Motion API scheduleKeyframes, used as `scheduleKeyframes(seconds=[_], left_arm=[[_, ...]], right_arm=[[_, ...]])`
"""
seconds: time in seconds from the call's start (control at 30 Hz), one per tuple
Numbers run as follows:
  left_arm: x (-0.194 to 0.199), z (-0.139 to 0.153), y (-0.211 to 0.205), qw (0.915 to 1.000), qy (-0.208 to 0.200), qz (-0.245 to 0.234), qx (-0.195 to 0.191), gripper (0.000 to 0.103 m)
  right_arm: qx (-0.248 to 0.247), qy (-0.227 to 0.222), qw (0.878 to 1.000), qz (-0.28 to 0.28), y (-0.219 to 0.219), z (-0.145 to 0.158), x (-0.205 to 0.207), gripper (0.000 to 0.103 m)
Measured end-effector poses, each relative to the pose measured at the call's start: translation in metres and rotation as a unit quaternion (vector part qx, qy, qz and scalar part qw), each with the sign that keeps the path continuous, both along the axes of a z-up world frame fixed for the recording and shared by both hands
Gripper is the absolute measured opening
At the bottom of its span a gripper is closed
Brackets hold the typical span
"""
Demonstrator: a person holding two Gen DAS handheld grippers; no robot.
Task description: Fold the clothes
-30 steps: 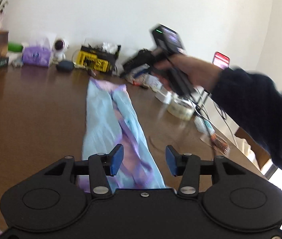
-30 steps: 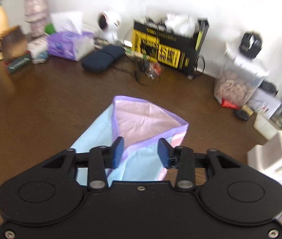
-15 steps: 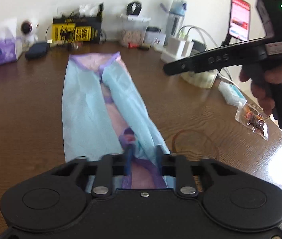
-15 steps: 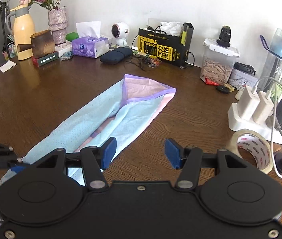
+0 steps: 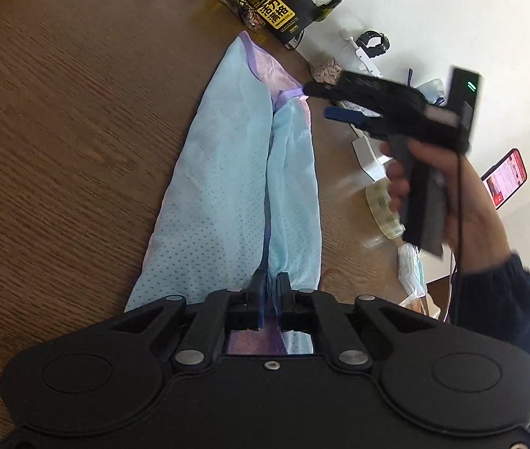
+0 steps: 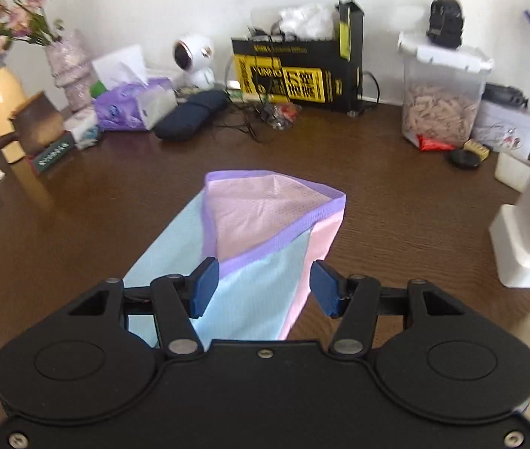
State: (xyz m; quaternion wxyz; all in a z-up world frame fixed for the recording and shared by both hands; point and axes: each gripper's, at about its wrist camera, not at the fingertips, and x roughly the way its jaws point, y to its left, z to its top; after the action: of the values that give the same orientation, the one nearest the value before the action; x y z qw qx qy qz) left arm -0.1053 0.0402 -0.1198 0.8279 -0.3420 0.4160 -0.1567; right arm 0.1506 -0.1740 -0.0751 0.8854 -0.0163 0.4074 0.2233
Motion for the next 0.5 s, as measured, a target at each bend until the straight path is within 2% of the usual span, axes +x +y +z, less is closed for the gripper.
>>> scheduleKeyframes(seconds=[0.1, 0.13, 0.17, 0.23, 0.3, 0.33, 0.5], left_arm=[[0.0, -0.002, 0.003, 1.0, -0.002, 0.0, -0.007, 0.006], [0.0, -0.002, 0.003, 1.0, -0.004, 0.0, -0.007, 0.006], [-0.001, -0.002, 0.002, 1.0, -0.006, -0.001, -0.006, 0.006], [0.0, -0.001, -0.002, 0.9999, -0.013, -0.003, -0.001, 0.006], [-0.003, -0.002, -0.003, 0.9998, -0.019, -0.005, 0.003, 0.006], [-0.004, -0.002, -0.004, 0.9997, -0.021, -0.006, 0.003, 0.006], [-0.012, -0.006, -0.005, 0.9994, -0.034, -0.009, 0.006, 0.007]], right_arm=[[-0.031, 0.012, 0.999, -0.028, 0.015, -0.011, 0.029, 0.06], [-0.047, 0.013, 0.998, -0.037, 0.019, -0.015, 0.035, 0.053], [-0.065, 0.012, 0.997, -0.046, 0.023, -0.019, 0.041, 0.04], [-0.074, 0.008, 0.996, -0.051, 0.026, -0.024, 0.046, 0.035], [-0.078, 0.004, 0.996, -0.051, 0.027, -0.024, 0.047, 0.022], [-0.081, 0.001, 0.995, -0.054, 0.026, -0.025, 0.048, 0.011], [-0.066, -0.001, 0.993, -0.098, 0.005, -0.02, 0.049, 0.01]])
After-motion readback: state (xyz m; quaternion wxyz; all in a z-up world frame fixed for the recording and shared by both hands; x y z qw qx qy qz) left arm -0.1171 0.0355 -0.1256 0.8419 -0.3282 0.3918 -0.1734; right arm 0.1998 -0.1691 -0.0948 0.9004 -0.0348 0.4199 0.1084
